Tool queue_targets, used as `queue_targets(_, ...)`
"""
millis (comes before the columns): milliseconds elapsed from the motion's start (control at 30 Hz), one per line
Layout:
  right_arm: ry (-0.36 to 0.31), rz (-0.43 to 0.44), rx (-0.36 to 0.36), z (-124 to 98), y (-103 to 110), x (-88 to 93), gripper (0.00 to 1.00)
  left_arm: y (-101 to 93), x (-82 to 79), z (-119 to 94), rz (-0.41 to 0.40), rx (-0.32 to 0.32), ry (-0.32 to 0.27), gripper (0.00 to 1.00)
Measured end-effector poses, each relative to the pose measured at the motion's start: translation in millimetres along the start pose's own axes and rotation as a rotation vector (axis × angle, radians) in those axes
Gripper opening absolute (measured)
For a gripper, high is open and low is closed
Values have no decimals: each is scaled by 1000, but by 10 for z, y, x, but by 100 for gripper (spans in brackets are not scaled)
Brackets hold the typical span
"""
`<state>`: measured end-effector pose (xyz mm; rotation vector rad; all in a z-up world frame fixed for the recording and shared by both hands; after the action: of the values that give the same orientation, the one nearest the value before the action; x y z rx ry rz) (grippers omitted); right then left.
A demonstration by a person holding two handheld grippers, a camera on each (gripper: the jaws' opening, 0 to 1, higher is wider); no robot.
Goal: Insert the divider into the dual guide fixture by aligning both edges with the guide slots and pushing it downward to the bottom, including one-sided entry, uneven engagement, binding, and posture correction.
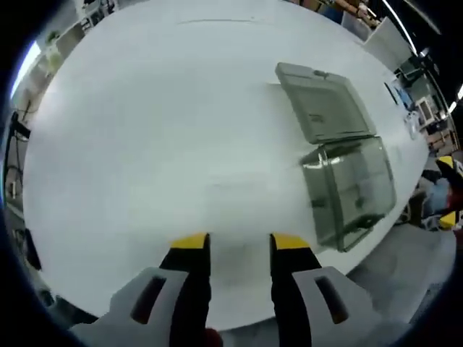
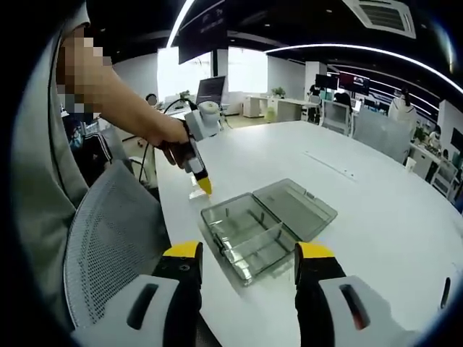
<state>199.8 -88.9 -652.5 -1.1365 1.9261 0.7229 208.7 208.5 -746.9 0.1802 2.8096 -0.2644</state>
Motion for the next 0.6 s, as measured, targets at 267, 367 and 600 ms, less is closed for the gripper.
queue_targets(267, -5, 21, -7, 10, 4, -6, 47, -96, -15, -123, -5, 70, -57, 28)
queue_targets(367, -7, 27, -10, 14, -2, -22, 47, -187, -58, -192, -2, 119, -92, 28)
queue_targets(600, -15, 53, -28, 39, -16, -56, 47, -419, -177, -356, 34, 199, -157, 28)
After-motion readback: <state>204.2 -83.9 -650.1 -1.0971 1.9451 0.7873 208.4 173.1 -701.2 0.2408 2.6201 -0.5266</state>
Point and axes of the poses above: the point that each gripper's makers call its tool centre point, and the gripper's own axes: z roughly forward along the fingers, y roughly to its left, x roughly out of its underside, the point moved 5 cm from there along -z, roughly backward along the fingers, and after that the axes turned 7 degrees about z, right-handed, at the moved point
